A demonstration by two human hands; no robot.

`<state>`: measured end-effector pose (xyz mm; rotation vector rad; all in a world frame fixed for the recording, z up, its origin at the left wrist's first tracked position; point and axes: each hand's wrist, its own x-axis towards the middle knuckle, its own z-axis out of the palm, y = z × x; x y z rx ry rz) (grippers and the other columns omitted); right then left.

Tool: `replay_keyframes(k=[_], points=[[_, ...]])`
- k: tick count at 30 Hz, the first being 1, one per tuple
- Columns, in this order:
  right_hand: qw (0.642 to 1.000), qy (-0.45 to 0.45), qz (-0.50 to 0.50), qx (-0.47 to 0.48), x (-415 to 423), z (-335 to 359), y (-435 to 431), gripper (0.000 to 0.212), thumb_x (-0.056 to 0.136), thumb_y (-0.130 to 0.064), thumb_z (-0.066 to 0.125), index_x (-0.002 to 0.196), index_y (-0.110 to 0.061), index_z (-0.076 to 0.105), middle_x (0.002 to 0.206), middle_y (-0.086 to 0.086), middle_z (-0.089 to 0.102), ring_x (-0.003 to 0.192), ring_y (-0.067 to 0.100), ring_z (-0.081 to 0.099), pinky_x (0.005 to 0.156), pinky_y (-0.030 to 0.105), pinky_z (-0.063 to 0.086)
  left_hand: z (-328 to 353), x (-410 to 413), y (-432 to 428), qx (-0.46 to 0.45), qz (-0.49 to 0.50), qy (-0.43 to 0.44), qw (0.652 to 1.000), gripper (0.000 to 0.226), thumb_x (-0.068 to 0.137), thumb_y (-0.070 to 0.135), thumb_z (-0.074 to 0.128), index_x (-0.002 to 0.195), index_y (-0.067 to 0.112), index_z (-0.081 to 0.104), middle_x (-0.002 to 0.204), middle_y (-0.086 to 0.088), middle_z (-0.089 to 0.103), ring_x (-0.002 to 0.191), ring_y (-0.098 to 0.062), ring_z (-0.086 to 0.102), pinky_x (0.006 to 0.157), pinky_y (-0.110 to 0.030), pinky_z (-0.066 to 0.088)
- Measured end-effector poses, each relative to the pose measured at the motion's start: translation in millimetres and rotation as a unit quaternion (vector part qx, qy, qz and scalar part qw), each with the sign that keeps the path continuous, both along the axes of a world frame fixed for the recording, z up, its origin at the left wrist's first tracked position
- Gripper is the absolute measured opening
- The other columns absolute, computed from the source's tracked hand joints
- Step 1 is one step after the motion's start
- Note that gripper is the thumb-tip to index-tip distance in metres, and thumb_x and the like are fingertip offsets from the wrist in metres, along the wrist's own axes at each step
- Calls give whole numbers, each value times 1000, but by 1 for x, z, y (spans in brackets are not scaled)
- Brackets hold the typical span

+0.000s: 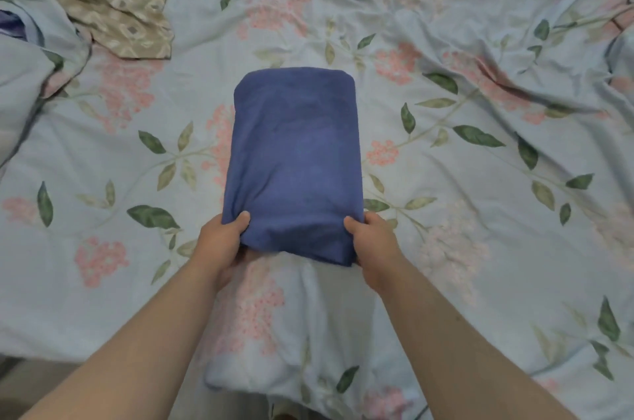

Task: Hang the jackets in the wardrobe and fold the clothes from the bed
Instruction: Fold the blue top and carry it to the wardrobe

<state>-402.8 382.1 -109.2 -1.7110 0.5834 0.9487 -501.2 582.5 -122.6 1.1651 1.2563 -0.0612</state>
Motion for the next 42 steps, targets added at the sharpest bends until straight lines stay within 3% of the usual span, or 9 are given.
replay_keyframes(k=[8,13,18,21,26,31,34,37,42], points=[[986,159,17,-34,-100,-1,-114,10,98,-10,54,103,-6,62,102,17,69,91,35,65,77,47,54,12,-126,-104,-234,114,130,957,9,96,5,55,101,5,62,82,-9,76,75,-27,72,52,-35,59],[980,191,16,-58,-146,15,-159,8,92,1,56,96,4,62,95,27,70,81,31,67,66,34,48,38,-175,-140,-278,76,214,933,20,86,4,52,102,7,63,92,-15,71,79,-34,63,76,-56,56],[986,145,-66,39,-125,34,-152,36,89,6,56,109,-23,64,99,8,74,86,27,73,63,37,59,55,-163,-124,-265,167,171,934,13,90,-3,46,82,3,53,44,-8,53,29,-14,49,30,-20,44],[950,217,-170,148,-89,37,-133,27,92,5,47,104,-9,67,90,16,71,66,23,69,45,26,53,60,-127,-97,-283,262,96,917,17,92,-2,43,79,5,52,46,-6,56,35,-9,57,30,-15,43],[878,259,-254,313,-26,38,-85,41,83,-2,49,123,5,57,128,20,62,108,35,66,67,34,62,64,-48,-60,-336,340,-46,877,22,96,-2,38,98,-6,60,95,-15,69,74,-25,72,54,-23,58],[911,230,-212,268,12,29,-56,35,100,-14,40,130,0,48,132,20,56,120,34,58,80,40,58,46,-1,-41,-223,308,-16,925,9,89,-7,48,84,-1,54,98,-15,58,87,-27,63,86,-37,58],[961,154,-133,186,25,26,-54,22,97,-14,48,117,-7,53,116,15,65,100,26,67,68,30,59,36,-5,-38,-16,231,35,972,24,87,10,50,110,5,54,82,-9,62,59,-16,62,59,-27,58],[999,-9,-48,9,21,13,-58,29,90,-11,59,119,-9,56,95,7,65,79,20,60,65,28,52,25,-31,-40,178,120,88,973,35,77,13,46,111,16,54,97,-7,61,77,-19,59,60,-23,42],[974,-49,171,-140,-5,1,-55,55,82,-35,72,125,-7,51,114,5,59,101,25,58,88,40,50,10,-54,-53,14,-42,68,997,33,81,15,70,111,6,62,103,-11,71,91,-27,69,68,-32,52]])
